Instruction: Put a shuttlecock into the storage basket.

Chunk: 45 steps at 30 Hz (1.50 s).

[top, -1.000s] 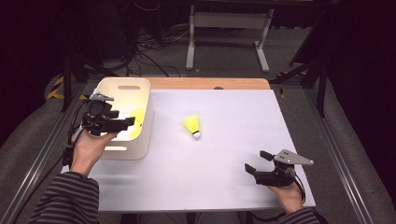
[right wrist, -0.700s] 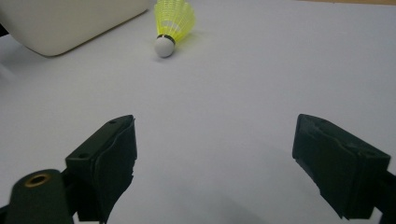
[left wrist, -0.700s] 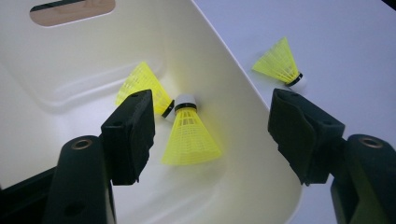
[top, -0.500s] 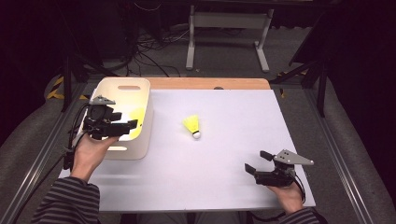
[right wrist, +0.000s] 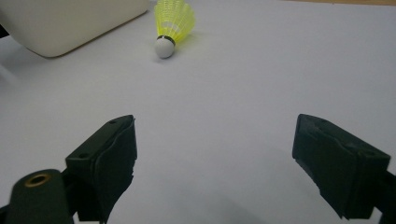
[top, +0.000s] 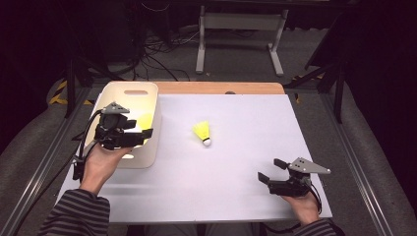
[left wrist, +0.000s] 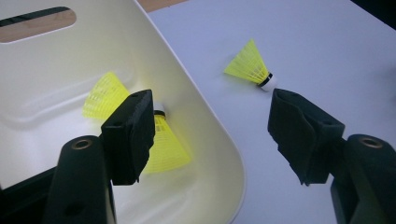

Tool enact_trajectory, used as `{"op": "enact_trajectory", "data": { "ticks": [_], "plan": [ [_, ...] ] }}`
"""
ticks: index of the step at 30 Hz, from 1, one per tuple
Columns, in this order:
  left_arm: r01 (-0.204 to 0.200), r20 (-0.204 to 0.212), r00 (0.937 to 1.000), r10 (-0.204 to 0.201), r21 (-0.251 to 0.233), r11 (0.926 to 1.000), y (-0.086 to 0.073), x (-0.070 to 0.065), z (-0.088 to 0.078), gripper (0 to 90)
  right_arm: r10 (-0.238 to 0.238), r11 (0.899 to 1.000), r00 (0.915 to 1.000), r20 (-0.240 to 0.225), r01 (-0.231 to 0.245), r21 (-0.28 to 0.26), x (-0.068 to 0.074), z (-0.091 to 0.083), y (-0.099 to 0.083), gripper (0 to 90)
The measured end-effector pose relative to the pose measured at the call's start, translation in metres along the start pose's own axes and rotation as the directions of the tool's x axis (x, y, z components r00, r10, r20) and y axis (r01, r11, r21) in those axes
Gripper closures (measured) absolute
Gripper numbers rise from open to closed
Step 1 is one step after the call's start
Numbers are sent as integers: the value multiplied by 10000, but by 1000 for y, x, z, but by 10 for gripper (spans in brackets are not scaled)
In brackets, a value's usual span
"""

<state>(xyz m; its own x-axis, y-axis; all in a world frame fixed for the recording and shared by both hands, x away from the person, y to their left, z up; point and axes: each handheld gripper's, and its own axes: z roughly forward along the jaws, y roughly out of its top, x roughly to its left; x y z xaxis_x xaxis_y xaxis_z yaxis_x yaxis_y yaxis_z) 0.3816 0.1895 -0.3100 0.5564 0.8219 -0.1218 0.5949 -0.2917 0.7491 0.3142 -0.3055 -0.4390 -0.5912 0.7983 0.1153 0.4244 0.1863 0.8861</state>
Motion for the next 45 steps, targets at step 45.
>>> {"op": "enact_trajectory", "data": {
  "ticks": [45],
  "plan": [
    [-752,1071,9916,725,212,9969,-19,-44,28,323,66,10000,10000,-74,-66,36,0,2,0,144]
  ]
}}
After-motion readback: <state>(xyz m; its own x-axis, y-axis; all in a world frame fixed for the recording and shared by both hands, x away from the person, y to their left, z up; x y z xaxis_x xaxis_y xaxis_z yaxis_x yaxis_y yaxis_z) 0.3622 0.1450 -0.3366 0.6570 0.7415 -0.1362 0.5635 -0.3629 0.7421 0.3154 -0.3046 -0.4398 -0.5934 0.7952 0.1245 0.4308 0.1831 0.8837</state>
